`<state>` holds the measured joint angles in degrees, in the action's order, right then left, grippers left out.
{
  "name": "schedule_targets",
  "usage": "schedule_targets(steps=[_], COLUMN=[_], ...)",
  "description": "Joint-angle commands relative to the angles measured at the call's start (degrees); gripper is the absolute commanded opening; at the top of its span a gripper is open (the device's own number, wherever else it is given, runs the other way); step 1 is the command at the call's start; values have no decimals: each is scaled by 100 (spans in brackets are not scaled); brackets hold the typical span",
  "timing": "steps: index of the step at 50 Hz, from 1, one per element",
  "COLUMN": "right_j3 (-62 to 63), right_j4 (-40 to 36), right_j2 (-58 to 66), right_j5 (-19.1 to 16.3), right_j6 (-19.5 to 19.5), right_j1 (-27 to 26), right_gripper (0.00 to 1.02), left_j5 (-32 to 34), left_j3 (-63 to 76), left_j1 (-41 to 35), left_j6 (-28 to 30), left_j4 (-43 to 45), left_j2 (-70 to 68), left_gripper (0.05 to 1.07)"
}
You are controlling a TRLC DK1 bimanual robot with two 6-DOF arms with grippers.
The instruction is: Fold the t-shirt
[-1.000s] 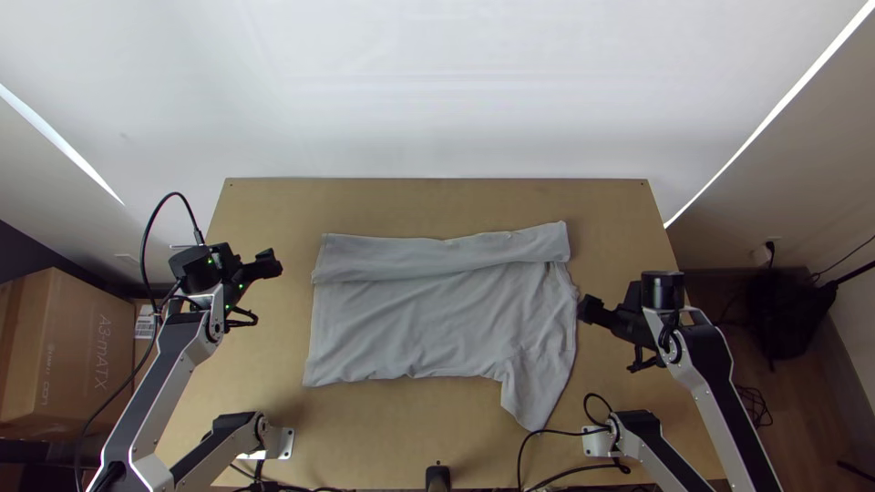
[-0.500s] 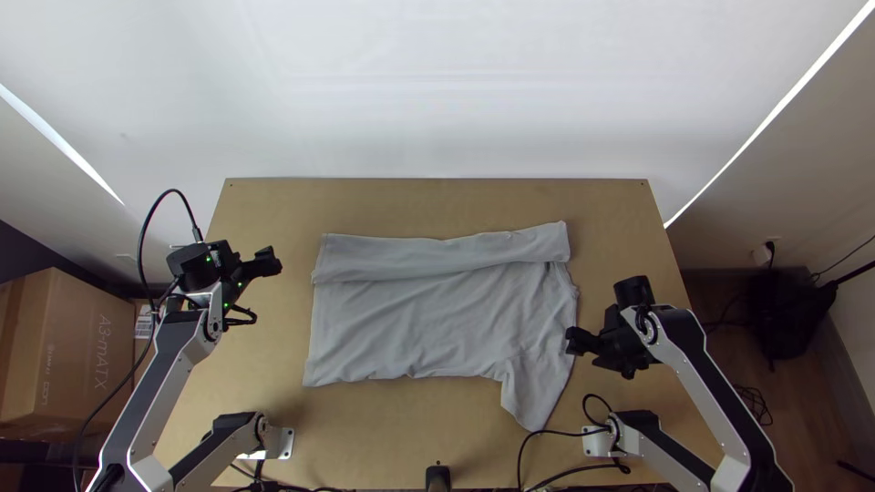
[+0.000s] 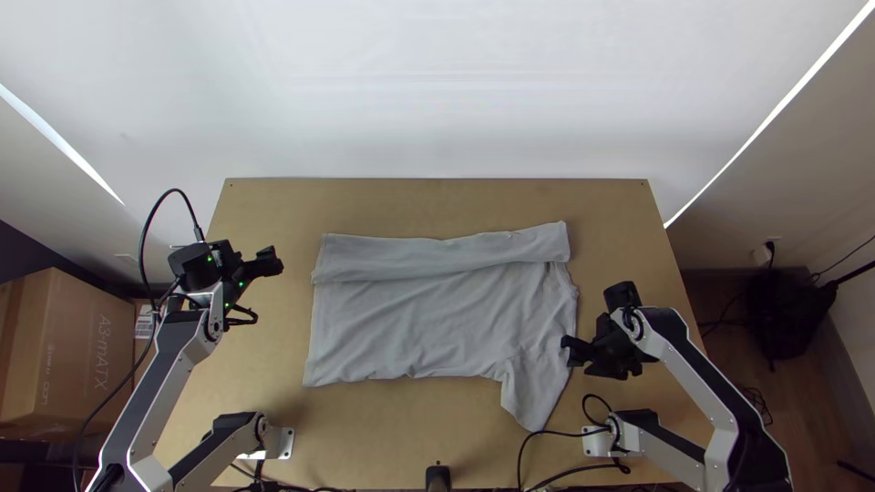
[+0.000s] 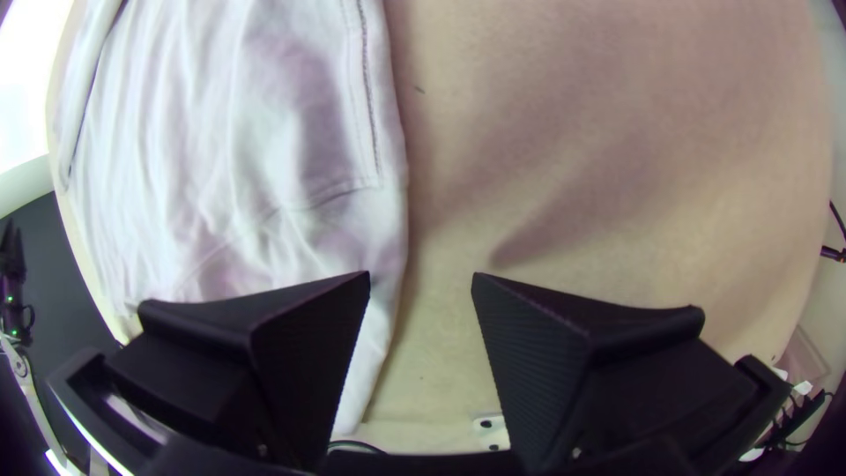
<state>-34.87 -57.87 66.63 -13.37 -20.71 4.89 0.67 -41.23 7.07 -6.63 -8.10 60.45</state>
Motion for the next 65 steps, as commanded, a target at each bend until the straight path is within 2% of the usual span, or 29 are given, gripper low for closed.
schedule_targets(steps=[1,4,10,17,19,22,23,29,37,44,51,56,65], right_j3=[112,156,183,218,235,253,262,306,262,244,235,218,244], right_j4=[126,320,373,399,434,548,583,592,592,592,592,592,592], right_j2=[166,157,333,562,562,465,421,333,280,228,192,157,140], right_j5=[-52,-52,-70,-70,-70,-70,-70,-61,-52,-43,-43,-43,-43], right_j6=[58,58,14,41,85,173,173,173,173,190,208,216,208], right_j1=[100,144,346,470,487,575,575,751,733,680,645,628,619], right_gripper=[46,38,38,37,28,3,2,3,3,3,3,3,3], left_j5=[12,4,4,12,12,127,206,865,1006,1006,997,979,786], left_j3=[-192,-192,-210,-245,-280,-350,-368,-456,-394,-280,-113,177,458], left_j1=[-22,-30,-74,-109,-118,-127,-127,-83,-268,-540,-936,-1199,-2131], left_j6=[-57,-57,48,461,532,725,839,1736,2975,3643,3959,4047,3458], left_j4=[-16,-25,-104,-456,-649,-966,-1089,-2214,-3761,-4683,-5483,-5606,-5448], left_j2=[11,29,55,73,73,55,46,-24,-42,-138,-103,-147,90], left_gripper=[103,103,103,103,103,103,103,103,103,103,103,103,103])
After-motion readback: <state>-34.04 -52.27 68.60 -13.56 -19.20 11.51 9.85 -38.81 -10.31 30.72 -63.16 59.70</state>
